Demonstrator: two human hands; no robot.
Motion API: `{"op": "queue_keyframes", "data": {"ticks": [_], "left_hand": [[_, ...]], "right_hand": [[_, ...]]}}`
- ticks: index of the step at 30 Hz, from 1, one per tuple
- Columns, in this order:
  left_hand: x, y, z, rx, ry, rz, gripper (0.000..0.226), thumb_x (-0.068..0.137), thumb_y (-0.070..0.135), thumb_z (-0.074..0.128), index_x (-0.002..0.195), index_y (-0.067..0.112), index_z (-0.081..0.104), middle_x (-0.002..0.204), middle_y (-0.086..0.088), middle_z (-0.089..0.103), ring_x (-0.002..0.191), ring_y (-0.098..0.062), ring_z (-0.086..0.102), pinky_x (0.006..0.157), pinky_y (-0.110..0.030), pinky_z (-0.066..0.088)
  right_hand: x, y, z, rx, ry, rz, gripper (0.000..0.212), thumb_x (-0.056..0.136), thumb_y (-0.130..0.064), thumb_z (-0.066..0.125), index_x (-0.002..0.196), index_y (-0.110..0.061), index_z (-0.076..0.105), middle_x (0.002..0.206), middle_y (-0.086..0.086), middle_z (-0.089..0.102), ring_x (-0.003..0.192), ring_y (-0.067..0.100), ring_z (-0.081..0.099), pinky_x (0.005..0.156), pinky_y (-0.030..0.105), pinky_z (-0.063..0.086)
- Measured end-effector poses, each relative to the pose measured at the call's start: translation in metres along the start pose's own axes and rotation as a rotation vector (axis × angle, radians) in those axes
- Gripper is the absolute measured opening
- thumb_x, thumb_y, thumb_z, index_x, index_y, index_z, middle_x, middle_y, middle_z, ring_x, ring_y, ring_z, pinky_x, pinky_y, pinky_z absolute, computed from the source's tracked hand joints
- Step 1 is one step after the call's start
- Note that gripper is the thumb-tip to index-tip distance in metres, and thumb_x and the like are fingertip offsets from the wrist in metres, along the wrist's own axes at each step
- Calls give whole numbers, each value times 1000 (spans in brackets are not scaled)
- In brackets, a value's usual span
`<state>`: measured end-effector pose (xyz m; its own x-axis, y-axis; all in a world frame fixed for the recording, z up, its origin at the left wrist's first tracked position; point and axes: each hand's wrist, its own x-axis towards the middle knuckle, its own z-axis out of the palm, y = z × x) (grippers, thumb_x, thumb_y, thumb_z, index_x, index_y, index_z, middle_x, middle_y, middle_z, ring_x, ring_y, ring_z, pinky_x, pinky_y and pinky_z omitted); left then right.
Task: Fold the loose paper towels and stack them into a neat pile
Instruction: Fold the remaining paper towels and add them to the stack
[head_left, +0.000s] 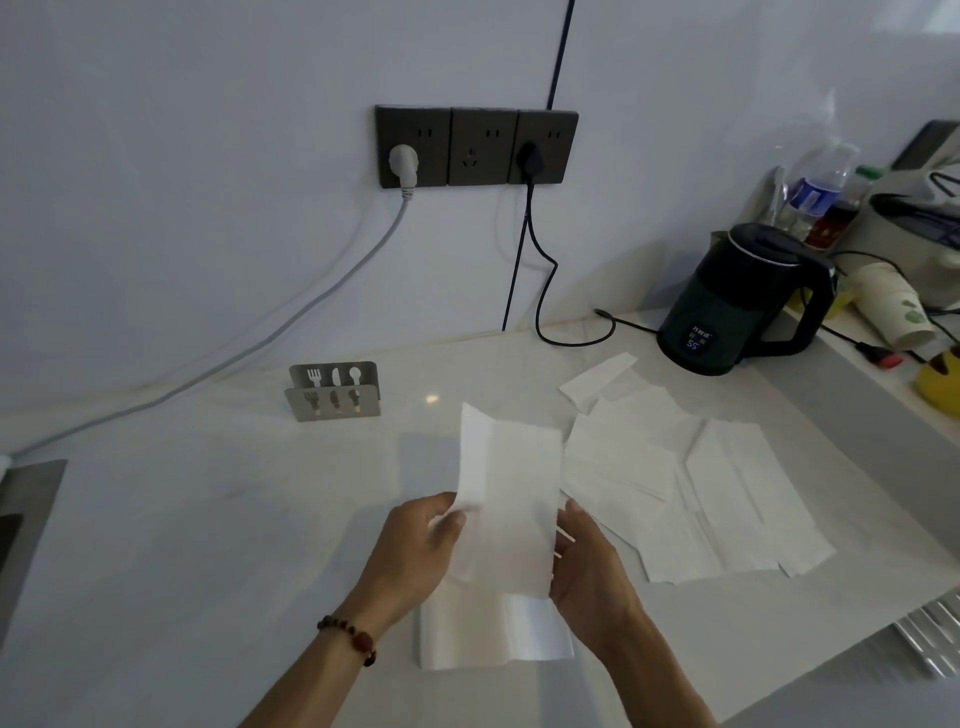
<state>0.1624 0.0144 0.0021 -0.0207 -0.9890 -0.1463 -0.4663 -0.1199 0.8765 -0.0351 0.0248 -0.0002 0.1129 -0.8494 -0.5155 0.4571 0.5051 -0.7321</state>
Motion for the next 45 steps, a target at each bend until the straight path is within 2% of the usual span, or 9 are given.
{"op": "queue_keyframes", "data": {"ticks": [2, 6, 12, 15, 18, 24, 29, 33, 45], "left_hand": [[-6, 0, -4, -63, -44, 31, 23, 97, 19, 55, 113, 24, 71, 111, 15, 71, 104, 2, 63, 95, -24, 51], [-13, -6, -14, -316, -39, -121, 25, 91, 3, 60, 95, 23, 73, 94, 7, 76, 89, -12, 71, 82, -30, 57], [-17, -28, -29, -666, -127, -426, 21, 85, 18, 72, 105, 10, 71, 102, -8, 75, 96, -27, 71, 88, -44, 55], [-17, -35, -29, -499, 39, -431, 10, 92, 22, 65, 96, 16, 72, 95, -3, 76, 88, -21, 72, 80, -38, 57], [-18, -36, -34, -353, 103, -386, 8, 92, 23, 64, 88, 19, 71, 87, 3, 74, 81, -16, 71, 68, -29, 54], [-16, -41, -40, -121, 109, -319, 7, 91, 23, 64, 86, 19, 67, 84, 6, 70, 77, -12, 67, 59, -22, 47], [-14, -42, -39, -32, 111, -293, 5, 91, 21, 64, 89, 18, 66, 82, 6, 67, 75, -10, 62, 57, -20, 44], [-13, -43, -37, -33, 103, -294, 2, 91, 22, 64, 90, 20, 65, 82, 8, 66, 75, -10, 62, 58, -20, 44], [-10, -46, -33, -36, 84, -307, 14, 90, 21, 64, 78, 28, 62, 80, 10, 67, 75, -8, 63, 59, -21, 46]], "right_hand": [[4, 0, 6, -144, 34, -37, 27, 96, -29, 55, 108, -10, 69, 104, 11, 73, 95, 32, 69, 86, 52, 54], [10, 0, 15, -529, 219, -184, 15, 87, -14, 61, 85, -3, 71, 86, 15, 72, 78, 29, 68, 72, 44, 55], [9, 2, 29, -716, -25, -108, 20, 94, -18, 58, 91, -3, 71, 93, 16, 72, 82, 29, 70, 80, 46, 57], [11, 11, 31, -742, -9, -76, 18, 90, -18, 64, 81, -4, 71, 86, 13, 73, 79, 32, 69, 77, 45, 57], [13, 19, 32, -834, 136, -95, 38, 81, -18, 73, 52, -14, 48, 54, -4, 52, 53, 14, 48, 52, 28, 40], [20, 41, 36, -1058, 185, -93, 46, 85, -16, 57, 54, -19, 24, 56, -1, 25, 59, 19, 24, 59, 30, 24], [25, 44, 40, -1125, 268, -88, 20, 83, -23, 67, 69, -8, 65, 69, -2, 63, 58, 18, 56, 57, 27, 48], [27, 49, 34, -1200, 300, -84, 27, 85, -24, 61, 83, 3, 66, 66, 3, 59, 56, 17, 53, 60, 31, 49], [27, 51, 22, -1236, 371, -79, 18, 87, -28, 61, 80, -13, 67, 75, -3, 68, 64, 10, 58, 55, 22, 45]]}}
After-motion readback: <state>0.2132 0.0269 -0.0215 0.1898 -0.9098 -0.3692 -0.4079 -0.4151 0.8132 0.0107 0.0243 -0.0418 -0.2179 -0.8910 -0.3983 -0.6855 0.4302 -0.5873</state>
